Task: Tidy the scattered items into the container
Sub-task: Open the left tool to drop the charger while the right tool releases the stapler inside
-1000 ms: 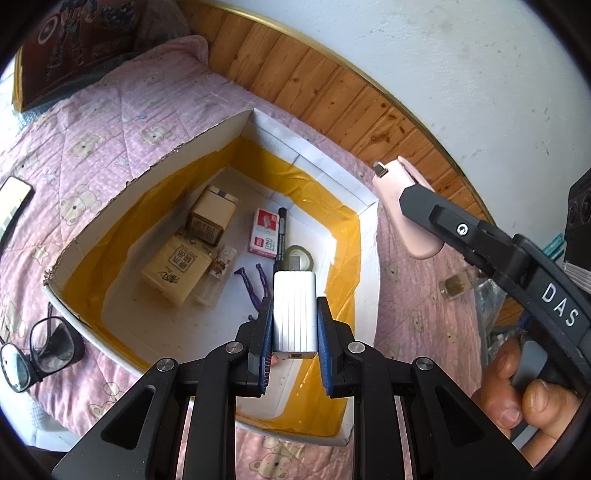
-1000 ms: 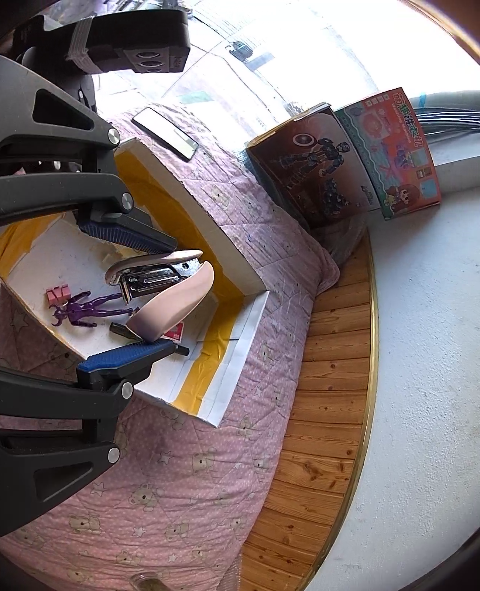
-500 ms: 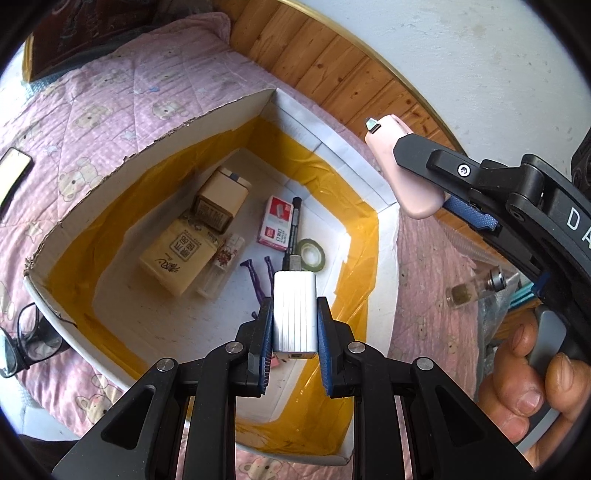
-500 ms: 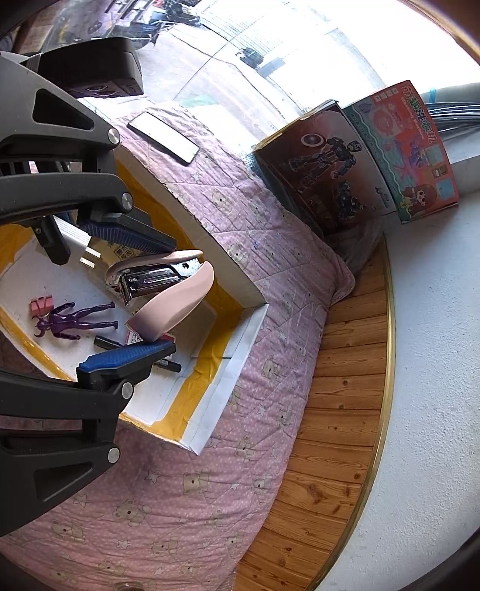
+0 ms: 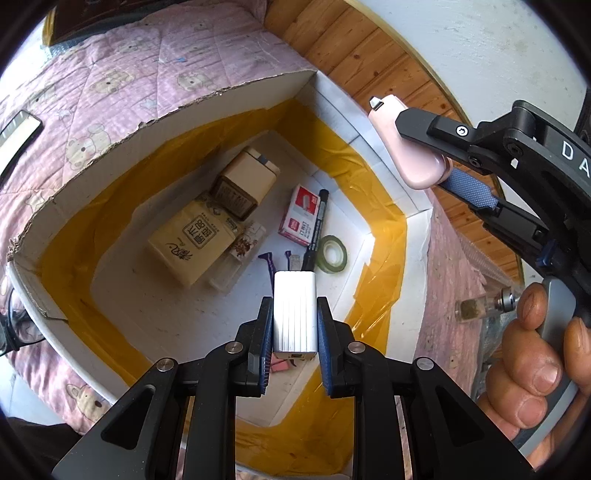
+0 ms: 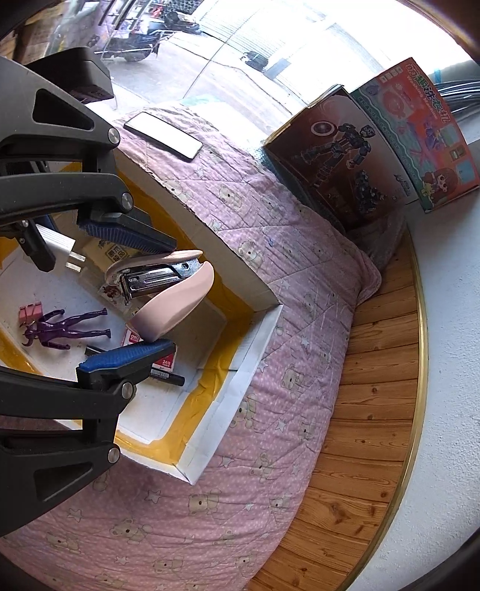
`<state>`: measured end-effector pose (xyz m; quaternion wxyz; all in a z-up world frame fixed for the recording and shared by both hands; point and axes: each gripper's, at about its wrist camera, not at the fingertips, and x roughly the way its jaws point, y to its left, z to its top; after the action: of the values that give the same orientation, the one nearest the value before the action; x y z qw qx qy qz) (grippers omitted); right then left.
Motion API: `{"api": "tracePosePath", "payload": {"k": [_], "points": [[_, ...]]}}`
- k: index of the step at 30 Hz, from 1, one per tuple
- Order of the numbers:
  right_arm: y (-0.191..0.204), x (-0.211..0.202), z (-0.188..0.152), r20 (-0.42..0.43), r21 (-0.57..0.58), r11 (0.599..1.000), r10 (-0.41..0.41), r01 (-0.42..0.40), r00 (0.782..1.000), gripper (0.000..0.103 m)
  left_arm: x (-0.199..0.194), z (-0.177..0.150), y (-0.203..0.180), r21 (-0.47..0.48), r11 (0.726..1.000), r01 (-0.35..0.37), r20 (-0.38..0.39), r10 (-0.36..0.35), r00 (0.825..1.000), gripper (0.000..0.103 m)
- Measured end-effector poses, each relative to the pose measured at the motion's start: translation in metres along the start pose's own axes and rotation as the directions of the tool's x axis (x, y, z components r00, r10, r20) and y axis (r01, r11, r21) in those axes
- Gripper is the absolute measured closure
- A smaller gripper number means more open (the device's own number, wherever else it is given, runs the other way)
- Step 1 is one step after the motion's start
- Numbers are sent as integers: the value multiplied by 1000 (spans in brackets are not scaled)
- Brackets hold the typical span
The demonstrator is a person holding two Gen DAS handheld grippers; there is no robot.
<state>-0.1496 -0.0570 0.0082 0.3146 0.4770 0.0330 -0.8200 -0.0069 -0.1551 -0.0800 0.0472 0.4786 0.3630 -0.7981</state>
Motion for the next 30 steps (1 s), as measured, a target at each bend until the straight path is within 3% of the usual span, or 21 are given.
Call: {"api": "tracePosePath", "payload": {"k": [5, 17, 21, 30], "points": [[-2, 18, 10, -45, 11, 1000, 7, -7, 999, 53, 4, 2, -1, 2, 1000, -20, -5, 20, 1000, 81], [-2, 60, 33, -82, -70, 992, -112, 106, 990, 53, 15, 5, -1, -16, 1000, -23, -28, 23, 999, 82], [-6, 74, 37, -70, -82, 987, -145, 139, 987, 52, 14, 8, 2, -45, 999, -10, -29, 8, 1000, 66], [-17, 78, 33, -23, -30, 992, -123, 122, 992, 44, 8, 7, 2, -30, 999, -18, -15, 18, 1000, 60]]}}
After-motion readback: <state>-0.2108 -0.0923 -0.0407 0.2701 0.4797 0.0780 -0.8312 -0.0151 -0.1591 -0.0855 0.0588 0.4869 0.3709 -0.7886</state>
